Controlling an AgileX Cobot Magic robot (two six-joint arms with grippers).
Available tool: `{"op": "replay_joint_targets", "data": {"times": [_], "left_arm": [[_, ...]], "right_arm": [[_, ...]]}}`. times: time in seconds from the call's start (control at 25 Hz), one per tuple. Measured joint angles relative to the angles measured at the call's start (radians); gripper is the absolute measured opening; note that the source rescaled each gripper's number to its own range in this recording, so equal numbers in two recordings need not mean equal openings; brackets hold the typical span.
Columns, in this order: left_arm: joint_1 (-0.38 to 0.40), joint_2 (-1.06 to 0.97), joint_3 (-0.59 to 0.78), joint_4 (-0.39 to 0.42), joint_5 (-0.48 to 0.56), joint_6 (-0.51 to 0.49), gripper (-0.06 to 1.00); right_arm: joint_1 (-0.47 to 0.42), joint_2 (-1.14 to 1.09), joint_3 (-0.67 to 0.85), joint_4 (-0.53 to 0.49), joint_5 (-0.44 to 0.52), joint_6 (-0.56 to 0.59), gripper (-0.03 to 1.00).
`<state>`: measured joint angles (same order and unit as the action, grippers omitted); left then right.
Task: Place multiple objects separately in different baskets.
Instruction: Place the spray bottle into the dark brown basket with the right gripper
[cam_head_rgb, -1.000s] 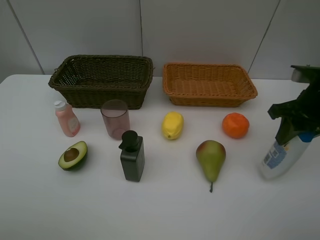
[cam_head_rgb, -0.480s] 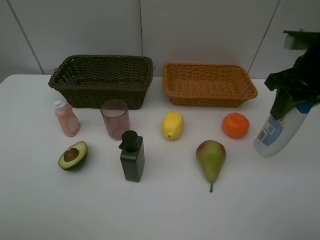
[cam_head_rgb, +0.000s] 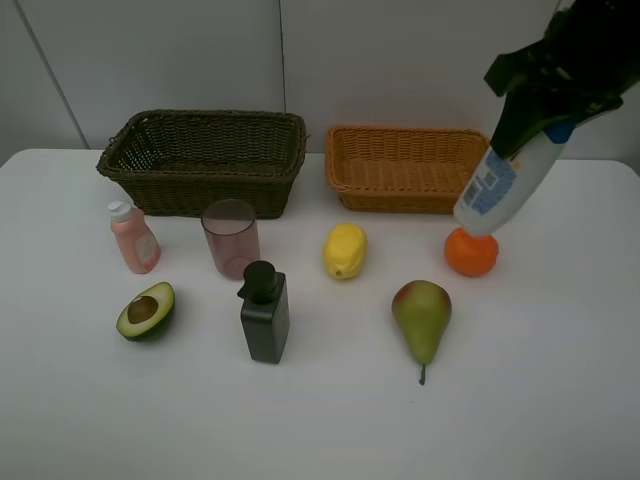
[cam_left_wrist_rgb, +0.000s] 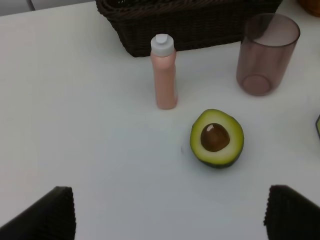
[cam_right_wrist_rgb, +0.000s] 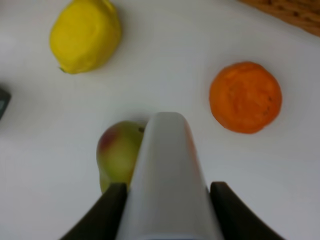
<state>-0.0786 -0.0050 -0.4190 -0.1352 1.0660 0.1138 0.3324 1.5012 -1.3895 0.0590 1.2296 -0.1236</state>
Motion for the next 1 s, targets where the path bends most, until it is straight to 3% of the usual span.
{"op": "replay_joint_targets", "data": {"times": [0.32, 1.0], "left_arm": [[0.0, 0.0, 0.0, 0.0, 0.0, 0.0, 1.0], [0.0, 0.0, 0.0, 0.0, 0.0, 0.0, 1.0]], "right_arm": [[0.105, 0.171, -0.229, 0.011, 0.002, 0.0, 0.0], [0.132, 0.492, -0.686, 0.151, 0.007, -0.05, 0.0]]}}
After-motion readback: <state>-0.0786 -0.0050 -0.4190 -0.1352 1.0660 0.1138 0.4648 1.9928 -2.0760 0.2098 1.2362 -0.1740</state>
